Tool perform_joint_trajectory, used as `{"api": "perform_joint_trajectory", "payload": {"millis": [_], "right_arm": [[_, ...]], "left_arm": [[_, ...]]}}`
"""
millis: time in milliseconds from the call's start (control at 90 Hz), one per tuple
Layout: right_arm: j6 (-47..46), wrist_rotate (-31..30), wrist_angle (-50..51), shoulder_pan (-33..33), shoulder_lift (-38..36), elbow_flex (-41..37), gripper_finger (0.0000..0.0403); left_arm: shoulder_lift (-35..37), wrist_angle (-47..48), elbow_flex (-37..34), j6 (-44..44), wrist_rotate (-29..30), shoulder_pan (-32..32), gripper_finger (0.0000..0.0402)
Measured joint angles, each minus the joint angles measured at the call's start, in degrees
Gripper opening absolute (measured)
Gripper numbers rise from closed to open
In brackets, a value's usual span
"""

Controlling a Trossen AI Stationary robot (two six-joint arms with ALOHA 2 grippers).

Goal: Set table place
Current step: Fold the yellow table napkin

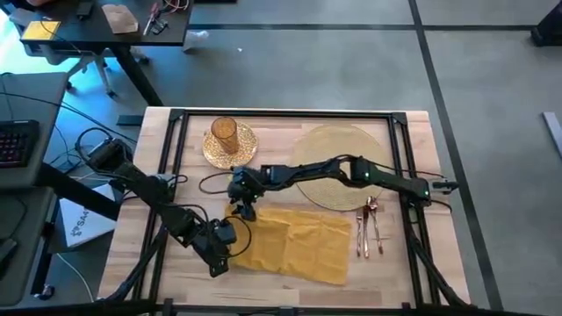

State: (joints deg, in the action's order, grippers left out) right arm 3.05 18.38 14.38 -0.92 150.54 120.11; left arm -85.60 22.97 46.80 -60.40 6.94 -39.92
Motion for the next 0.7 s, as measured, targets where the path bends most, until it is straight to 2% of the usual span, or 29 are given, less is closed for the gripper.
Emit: {"api": "perform_joint_trajectory", "payload": {"millis": [78, 156, 211, 256, 400, 500, 700], "right_arm": [[2.0, -3.6, 1.7, 0.7, 0.0, 0.2, 0.0147], [3.5, -6.7, 4.3, 1.5, -0.2, 0.2, 0.0085], [3.1, -7.6, 6.3, 1.9, -0.5, 0.3, 0.0036], [1.6, -7.5, 8.5, 2.0, -0.9, 0.2, 0.0015], [-5.4, -7.8, 17.1, 2.0, -4.5, -0.2, 0.0002], [-8.0, -10.7, 24.6, 2.1, -8.9, -0.7, 0.0000], [-11.8, -19.3, 36.6, 2.3, -24.3, -0.2, 0.0000]], "left_arm": [[0.0, 0.3, -0.4, -0.6, 0.0, 0.0, 0.0001], [0.0, 0.2, -0.8, -1.2, -0.1, 0.0, 0.0001], [0.0, 0.4, -0.9, -2.1, -0.6, 0.0, 0.0000], [0.1, 1.6, -0.8, -3.0, -0.7, 0.0, 0.0000], [1.4, 8.2, 1.3, -5.5, 0.8, 0.0, 0.0000], [2.7, 15.6, 4.2, -3.5, 4.0, 1.0, 0.0000], [5.4, 30.4, 13.8, 2.5, 16.2, 4.5, 0.0000]]}}
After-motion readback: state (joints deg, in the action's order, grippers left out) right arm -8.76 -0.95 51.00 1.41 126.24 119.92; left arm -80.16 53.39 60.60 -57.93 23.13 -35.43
